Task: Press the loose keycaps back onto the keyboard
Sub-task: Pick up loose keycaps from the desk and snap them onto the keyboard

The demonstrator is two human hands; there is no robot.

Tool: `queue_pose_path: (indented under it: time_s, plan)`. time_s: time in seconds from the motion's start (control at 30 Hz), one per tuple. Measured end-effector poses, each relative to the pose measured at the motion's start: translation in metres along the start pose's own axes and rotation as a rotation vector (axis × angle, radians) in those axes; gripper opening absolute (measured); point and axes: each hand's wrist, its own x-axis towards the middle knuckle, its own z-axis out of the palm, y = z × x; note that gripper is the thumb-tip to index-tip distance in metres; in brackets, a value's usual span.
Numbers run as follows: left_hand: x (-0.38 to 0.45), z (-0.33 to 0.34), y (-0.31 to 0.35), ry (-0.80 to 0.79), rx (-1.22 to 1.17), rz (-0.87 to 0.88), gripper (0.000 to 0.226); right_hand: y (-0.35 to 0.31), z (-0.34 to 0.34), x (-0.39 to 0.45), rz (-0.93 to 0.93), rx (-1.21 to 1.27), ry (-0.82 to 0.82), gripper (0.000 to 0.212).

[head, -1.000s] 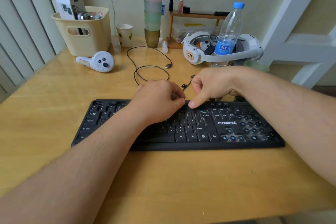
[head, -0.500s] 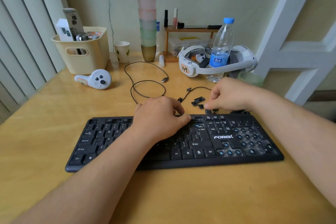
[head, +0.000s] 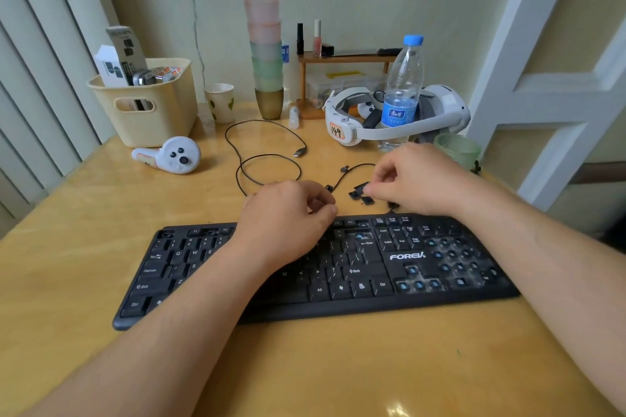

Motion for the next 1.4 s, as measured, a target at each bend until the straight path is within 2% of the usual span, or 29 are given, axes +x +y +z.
queue_pose_path:
  time_s: [0.1,0.2,0.3,0.37,0.53,0.7,0.9,1.17,1.4]
  plan:
    - [-0.001,-0.001,0.004,0.019,-0.222,0.036,0.018,-0.01,0.004,-0.023,-0.185,0.187,0.141,0.014]
    - [-0.004,-0.003,0.011,-0.052,-0.534,0.024,0.017,-0.013,0.026,-0.035,-0.414,0.224,0.367,0.024]
    - [-0.005,-0.002,0.012,-0.091,-0.663,0.001,0.021,-0.012,0.041,-0.035,-0.476,0.311,0.5,0.03]
    - [-0.004,-0.002,0.01,-0.102,-0.734,-0.021,0.022,-0.012,0.043,-0.035,-0.5,0.313,0.534,0.028]
    - [-0.003,-0.005,0.011,-0.121,-0.841,-0.011,0.026,-0.014,0.051,-0.038,-0.475,0.374,0.519,0.039]
    - [-0.006,-0.009,0.014,-0.15,-0.916,0.018,0.026,-0.015,0.049,-0.043,-0.384,0.576,0.494,0.041]
    - [-0.007,-0.005,0.016,-0.212,-0.952,0.065,0.022,-0.018,0.048,-0.044,-0.313,0.704,0.478,0.043]
    - [-0.008,-0.006,0.014,-0.246,-0.962,0.059,0.026,-0.019,0.045,-0.05,-0.315,0.745,0.42,0.041]
    - [-0.006,-0.007,0.015,-0.215,-0.95,0.036,0.023,-0.019,0.044,-0.051,-0.286,0.785,0.416,0.039]
